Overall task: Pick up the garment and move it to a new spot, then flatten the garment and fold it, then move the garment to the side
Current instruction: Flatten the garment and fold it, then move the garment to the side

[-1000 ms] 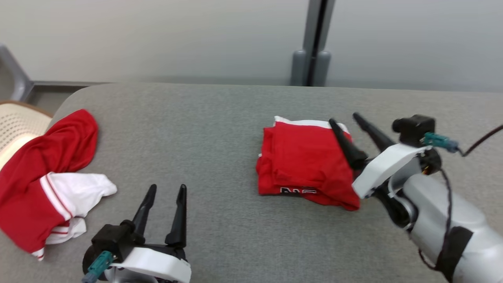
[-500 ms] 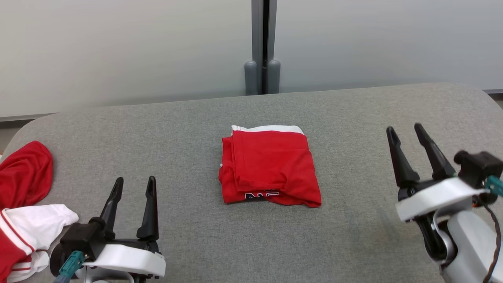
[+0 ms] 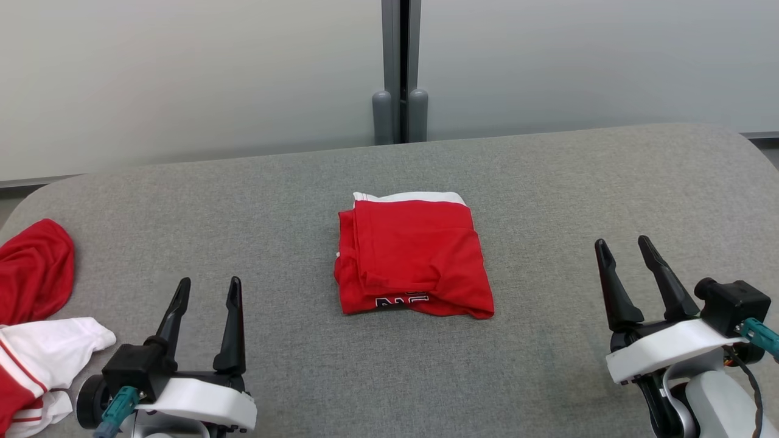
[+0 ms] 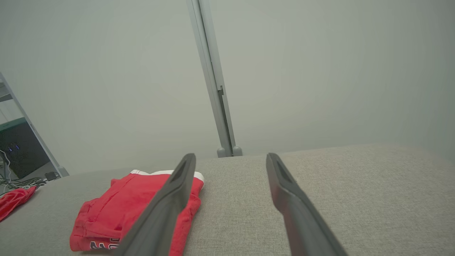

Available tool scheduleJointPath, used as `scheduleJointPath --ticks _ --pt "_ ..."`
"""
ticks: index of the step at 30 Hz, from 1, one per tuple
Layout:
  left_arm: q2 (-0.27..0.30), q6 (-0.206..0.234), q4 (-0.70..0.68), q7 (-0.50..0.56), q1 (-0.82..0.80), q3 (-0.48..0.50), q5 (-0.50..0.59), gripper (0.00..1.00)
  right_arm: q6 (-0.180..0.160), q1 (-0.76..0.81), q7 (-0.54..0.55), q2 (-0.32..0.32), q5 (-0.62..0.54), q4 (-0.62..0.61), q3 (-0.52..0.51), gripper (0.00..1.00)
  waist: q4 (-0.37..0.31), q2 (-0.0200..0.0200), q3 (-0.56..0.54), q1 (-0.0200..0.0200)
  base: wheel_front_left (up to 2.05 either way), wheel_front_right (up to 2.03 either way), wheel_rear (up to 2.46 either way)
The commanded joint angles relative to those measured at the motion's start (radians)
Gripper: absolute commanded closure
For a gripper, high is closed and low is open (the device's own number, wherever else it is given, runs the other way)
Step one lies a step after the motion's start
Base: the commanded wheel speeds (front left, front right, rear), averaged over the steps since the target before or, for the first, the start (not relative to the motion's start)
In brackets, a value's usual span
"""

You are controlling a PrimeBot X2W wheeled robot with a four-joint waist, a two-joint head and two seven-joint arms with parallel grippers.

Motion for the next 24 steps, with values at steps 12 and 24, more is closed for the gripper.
scheduleJointPath --ticks 12,24 --pt "-0.020 0.004 0.010 0.000 -0.058 -0.021 0.022 0.00 0.000 -0.096 0.149 0.014 0.058 0.047 0.052 0.00 0.057 0.0000 0.057 0.0000 0.00 0.00 0.00" --pt "-0.064 -0.012 0.033 0.000 -0.123 -0.060 0.039 0.00 0.000 -0.365 0.458 -0.021 0.243 0.296 0.102 0.00 0.190 0.0000 0.167 0.0000 0.00 0.00 0.00"
